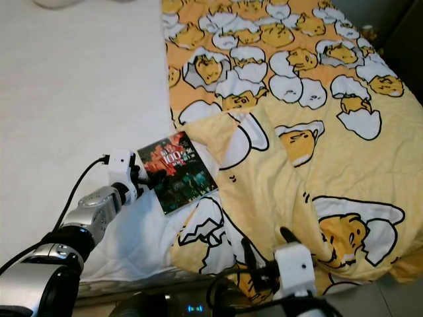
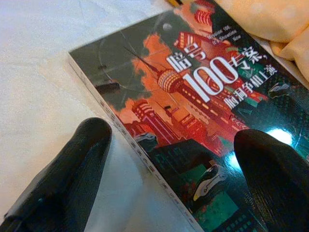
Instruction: Clean up the room
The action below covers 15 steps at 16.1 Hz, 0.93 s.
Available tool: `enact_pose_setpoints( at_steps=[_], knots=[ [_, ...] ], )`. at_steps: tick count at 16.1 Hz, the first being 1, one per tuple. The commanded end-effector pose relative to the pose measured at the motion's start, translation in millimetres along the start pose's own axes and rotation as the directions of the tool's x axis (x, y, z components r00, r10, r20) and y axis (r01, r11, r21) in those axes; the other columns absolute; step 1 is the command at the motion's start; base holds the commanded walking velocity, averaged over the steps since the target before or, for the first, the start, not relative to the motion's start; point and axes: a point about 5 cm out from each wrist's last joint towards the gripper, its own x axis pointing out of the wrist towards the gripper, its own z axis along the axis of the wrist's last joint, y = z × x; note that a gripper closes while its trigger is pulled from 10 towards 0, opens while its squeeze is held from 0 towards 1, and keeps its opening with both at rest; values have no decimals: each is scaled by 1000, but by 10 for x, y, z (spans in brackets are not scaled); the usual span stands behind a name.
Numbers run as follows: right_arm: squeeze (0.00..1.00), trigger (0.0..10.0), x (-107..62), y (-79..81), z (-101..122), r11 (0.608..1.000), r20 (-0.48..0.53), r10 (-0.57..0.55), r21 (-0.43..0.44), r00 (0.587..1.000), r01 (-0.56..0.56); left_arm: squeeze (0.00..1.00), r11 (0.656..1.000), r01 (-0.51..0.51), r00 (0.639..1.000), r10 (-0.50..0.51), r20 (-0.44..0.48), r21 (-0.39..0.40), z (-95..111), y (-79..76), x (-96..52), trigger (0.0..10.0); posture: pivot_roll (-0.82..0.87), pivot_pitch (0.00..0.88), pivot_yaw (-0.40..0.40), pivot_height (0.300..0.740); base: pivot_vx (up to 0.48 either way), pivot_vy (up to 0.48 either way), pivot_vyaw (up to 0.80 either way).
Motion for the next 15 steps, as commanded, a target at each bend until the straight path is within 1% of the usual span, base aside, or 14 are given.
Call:
enact_pose_setpoints(
  at_steps=[1,3,4,6,7,8,10,12,13,14,15],
  knots=[
    [0,10000,-33,-33,-39,1000,-43,-9,-3,999,9,0,1000,-2,1000,2,-4,-24,-43,11,-10,10000,-311,227,7,740,0,0,-400],
    [0,10000,-13,-64,-48,1000,-49,-7,4,999,7,0,999,-11,1000,11,-5,-45,-69,27,-21,10000,-307,222,-3,736,0,0,-503],
    [0,10000,41,-89,-115,1000,-58,-1,7,998,1,0,998,-29,1000,29,-1,-63,-87,57,-35,10000,-296,217,-7,724,0,0,-469],
    [0,10000,85,-104,-177,1000,-70,6,11,998,-6,0,998,-32,999,33,2,-62,-91,61,-37,10000,-285,215,-10,712,0,0,-475],
    [0,10000,133,-110,-231,1000,-75,17,12,997,-16,0,998,-40,999,40,5,-57,-96,73,-45,10000,-274,212,-12,704,0,0,-475],
    [0,10000,146,-112,-244,1000,-75,20,13,997,-19,0,997,-45,999,46,7,-56,-98,81,-49,10000,-269,210,-13,704,0,0,-481],
    [0,10000,172,-115,-238,1000,-70,24,13,997,-23,0,994,-77,997,77,8,-75,-109,125,-66,10000,-258,210,-16,688,0,0,-475],
    [0,10000,201,-81,-194,1000,-46,27,8,999,-27,0,985,-106,994,107,-5,-137,-141,170,-84,10000,-250,209,-19,684,0,0,-494],
    [0,10000,223,-56,-145,1000,-23,30,9,999,-30,0,967,-124,992,121,-28,-221,-197,182,-93,10000,-243,208,-22,684,0,0,0],
    [0,10000,237,-48,-125,999,-18,32,10,999,-32,0,956,-138,990,130,-49,-260,-246,186,-102,10000,-243,209,-23,684,0,0,0],
    [0,10000,244,-43,-108,999,-15,34,10,999,-34,0,947,-153,988,139,-68,-283,-303,185,-113,10000,-245,209,-26,684,0,0,0]
  ],
)
